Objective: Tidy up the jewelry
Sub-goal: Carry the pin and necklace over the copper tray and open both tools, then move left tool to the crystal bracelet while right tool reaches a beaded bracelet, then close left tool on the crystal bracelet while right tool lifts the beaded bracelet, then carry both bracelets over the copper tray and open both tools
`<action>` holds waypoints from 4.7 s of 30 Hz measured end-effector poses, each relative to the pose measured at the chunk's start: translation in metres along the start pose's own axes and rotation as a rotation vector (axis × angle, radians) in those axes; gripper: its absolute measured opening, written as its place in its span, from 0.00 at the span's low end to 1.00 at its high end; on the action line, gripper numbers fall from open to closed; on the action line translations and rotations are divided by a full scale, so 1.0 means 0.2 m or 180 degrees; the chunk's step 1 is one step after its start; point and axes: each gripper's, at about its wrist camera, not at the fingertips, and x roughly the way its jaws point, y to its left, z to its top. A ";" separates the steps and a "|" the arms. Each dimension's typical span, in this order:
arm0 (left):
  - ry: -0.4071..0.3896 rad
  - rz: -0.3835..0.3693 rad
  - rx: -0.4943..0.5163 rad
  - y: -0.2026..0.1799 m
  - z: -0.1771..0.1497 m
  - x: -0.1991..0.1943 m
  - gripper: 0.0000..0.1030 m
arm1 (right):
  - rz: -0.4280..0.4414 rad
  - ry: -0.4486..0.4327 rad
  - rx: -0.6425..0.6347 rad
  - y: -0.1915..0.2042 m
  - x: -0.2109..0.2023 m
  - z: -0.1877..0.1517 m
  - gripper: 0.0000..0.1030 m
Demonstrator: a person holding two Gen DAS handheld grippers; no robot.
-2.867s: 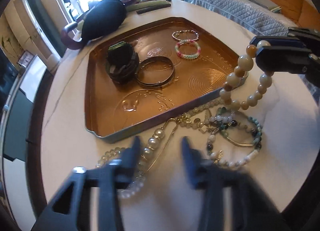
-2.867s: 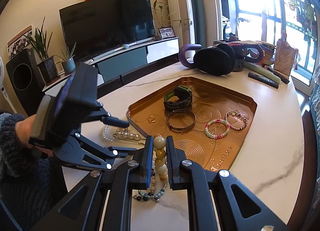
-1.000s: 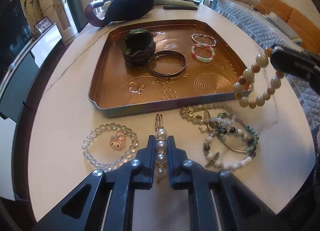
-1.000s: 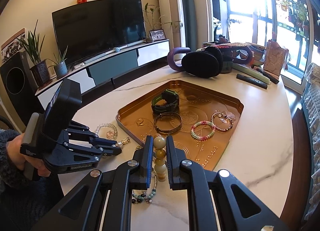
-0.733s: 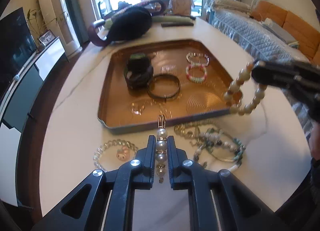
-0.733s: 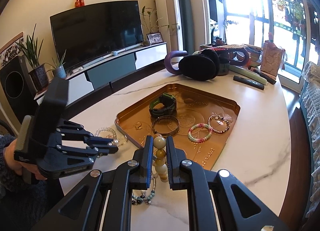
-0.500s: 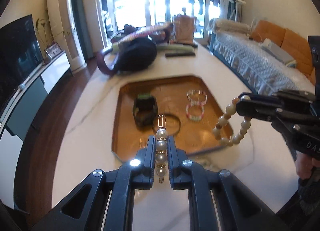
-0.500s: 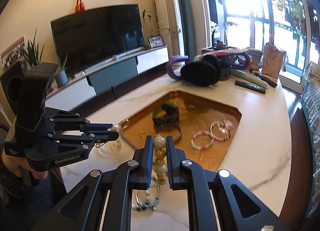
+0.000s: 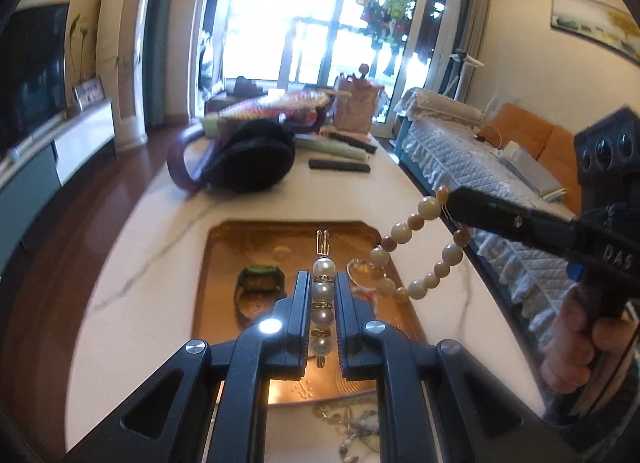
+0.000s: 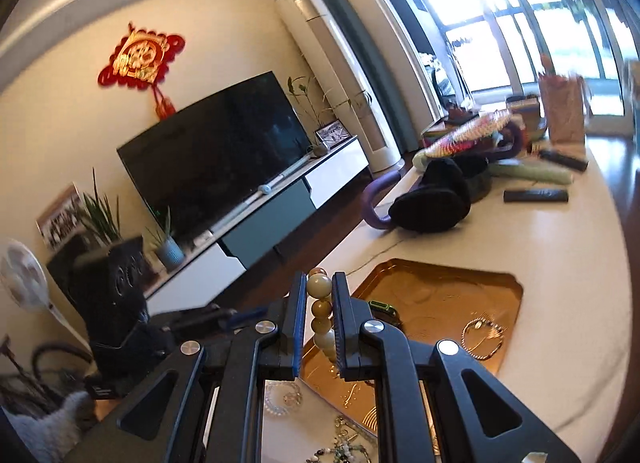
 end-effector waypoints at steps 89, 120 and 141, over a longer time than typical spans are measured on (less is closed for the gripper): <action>0.1252 0.0662 0.0257 0.34 -0.56 0.11 0.17 | -0.0377 0.1324 -0.1128 0.17 0.40 -0.71 0.14; 0.0908 0.0288 0.0529 0.05 -0.50 -0.04 0.07 | -0.0590 0.0925 -0.1252 0.25 0.22 -0.62 0.06; 0.0229 0.0245 0.0320 -0.06 -0.29 -0.14 0.07 | -0.0552 0.0385 -0.1246 0.32 0.02 -0.44 0.06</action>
